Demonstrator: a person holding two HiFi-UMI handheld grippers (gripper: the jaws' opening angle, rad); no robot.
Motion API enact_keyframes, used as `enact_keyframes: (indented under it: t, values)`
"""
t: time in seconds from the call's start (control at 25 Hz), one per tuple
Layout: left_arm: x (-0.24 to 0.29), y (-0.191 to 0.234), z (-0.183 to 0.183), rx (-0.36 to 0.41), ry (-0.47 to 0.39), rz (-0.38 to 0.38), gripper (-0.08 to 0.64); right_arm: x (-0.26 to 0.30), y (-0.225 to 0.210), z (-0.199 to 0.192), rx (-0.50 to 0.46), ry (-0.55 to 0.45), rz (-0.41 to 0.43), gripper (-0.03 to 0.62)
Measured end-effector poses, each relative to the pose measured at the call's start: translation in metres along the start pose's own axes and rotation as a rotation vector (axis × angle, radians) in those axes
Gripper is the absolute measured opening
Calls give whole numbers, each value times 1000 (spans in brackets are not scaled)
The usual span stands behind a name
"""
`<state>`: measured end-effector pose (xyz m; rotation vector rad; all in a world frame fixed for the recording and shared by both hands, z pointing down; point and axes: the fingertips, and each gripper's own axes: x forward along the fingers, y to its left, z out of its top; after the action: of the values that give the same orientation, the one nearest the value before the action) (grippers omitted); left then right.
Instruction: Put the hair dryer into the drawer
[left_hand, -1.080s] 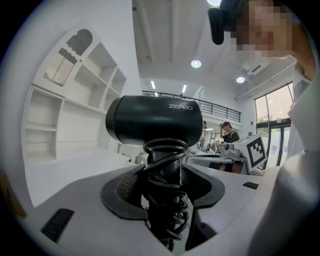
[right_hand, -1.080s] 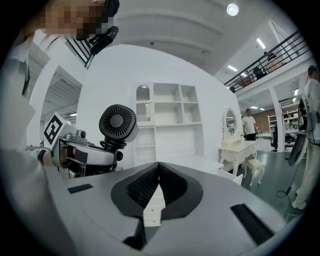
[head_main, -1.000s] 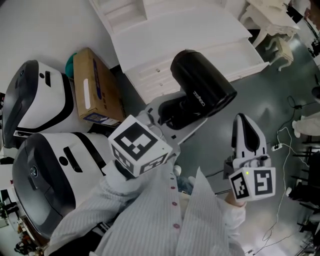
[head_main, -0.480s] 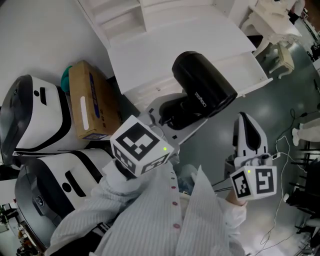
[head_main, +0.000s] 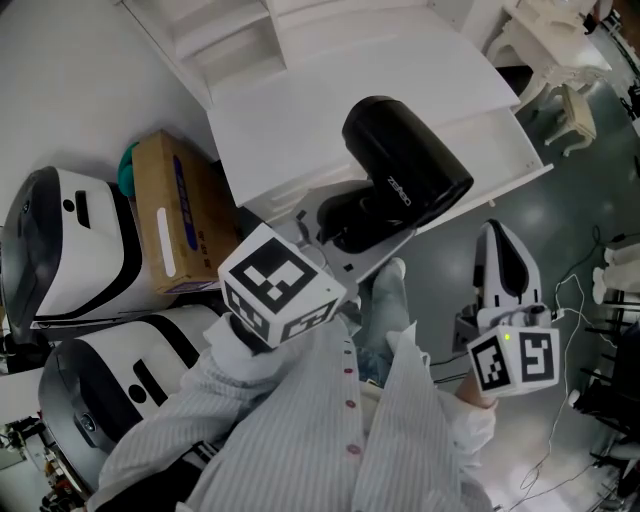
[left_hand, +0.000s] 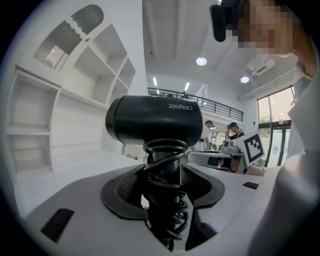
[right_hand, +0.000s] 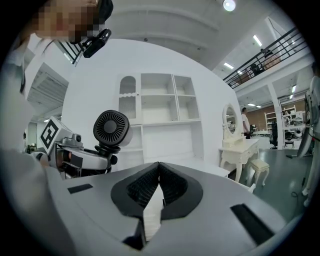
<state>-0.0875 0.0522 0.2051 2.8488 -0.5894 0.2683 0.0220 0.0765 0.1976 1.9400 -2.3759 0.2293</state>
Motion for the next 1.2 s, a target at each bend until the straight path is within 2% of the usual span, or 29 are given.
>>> enact_keyframes:
  t: [0.4,0.92,1.2]
  values:
    - [93,45,14,-16,1,8,224,68,-73,3,-11,17,28,11]
    - [203,72,36,-49,24,61,224,127,-173,20,-28,49,108,11]
    - [230,85,28,-56,63,78,224,147,-194,16,-23,66,138,11]
